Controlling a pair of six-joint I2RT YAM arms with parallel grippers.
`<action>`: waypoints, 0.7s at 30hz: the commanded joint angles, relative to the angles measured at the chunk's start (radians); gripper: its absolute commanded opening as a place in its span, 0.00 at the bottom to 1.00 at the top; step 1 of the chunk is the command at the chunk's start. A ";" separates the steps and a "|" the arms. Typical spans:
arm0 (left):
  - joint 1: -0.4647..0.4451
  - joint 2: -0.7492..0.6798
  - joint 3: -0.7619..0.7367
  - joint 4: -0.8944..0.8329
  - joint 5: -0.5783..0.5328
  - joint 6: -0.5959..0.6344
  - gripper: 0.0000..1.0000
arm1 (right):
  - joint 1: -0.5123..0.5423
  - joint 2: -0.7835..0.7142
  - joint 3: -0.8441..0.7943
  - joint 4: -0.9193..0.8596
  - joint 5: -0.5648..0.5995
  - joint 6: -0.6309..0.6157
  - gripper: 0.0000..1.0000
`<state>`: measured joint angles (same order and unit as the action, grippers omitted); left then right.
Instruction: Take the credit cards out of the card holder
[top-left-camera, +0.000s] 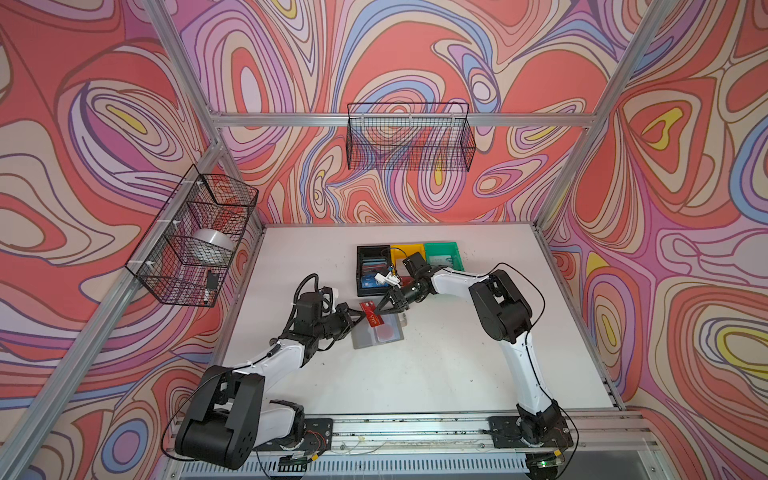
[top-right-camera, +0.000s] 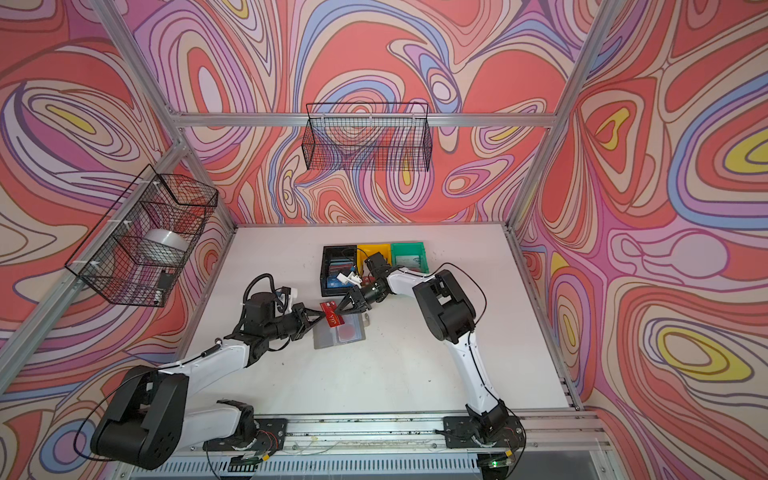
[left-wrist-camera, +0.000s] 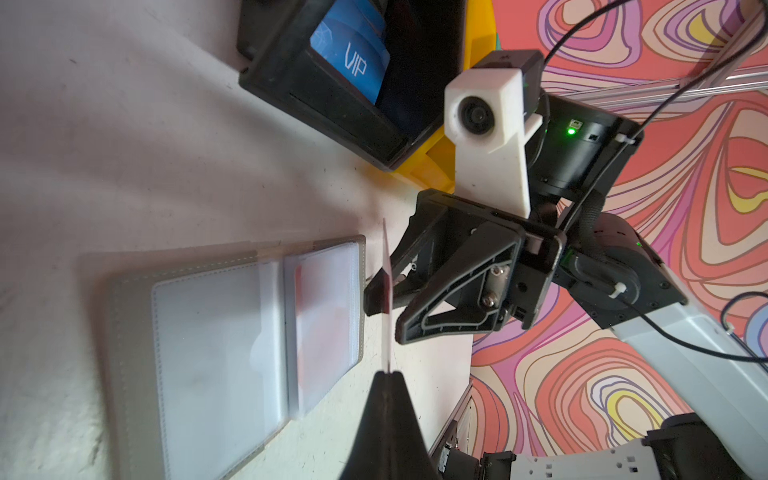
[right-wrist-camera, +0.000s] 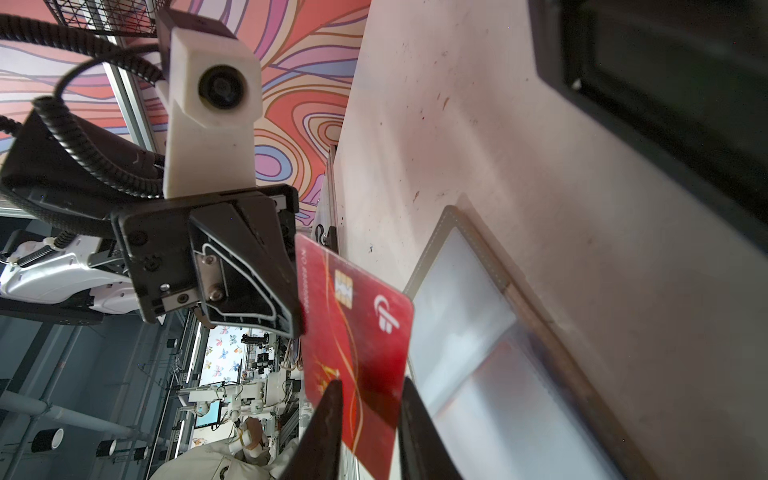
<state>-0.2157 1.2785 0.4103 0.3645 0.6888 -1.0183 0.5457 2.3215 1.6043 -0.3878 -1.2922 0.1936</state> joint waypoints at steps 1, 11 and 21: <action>-0.008 0.016 0.019 0.037 0.015 -0.009 0.00 | 0.005 0.015 0.014 0.023 -0.031 0.003 0.24; -0.008 0.030 0.008 0.020 0.013 0.002 0.00 | 0.005 -0.002 0.000 0.006 -0.038 -0.016 0.05; -0.005 -0.011 0.025 -0.093 -0.007 0.061 0.17 | 0.001 -0.026 0.098 -0.291 0.069 -0.232 0.00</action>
<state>-0.2173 1.3014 0.4107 0.3153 0.6800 -0.9909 0.5457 2.3211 1.6550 -0.5358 -1.2839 0.0792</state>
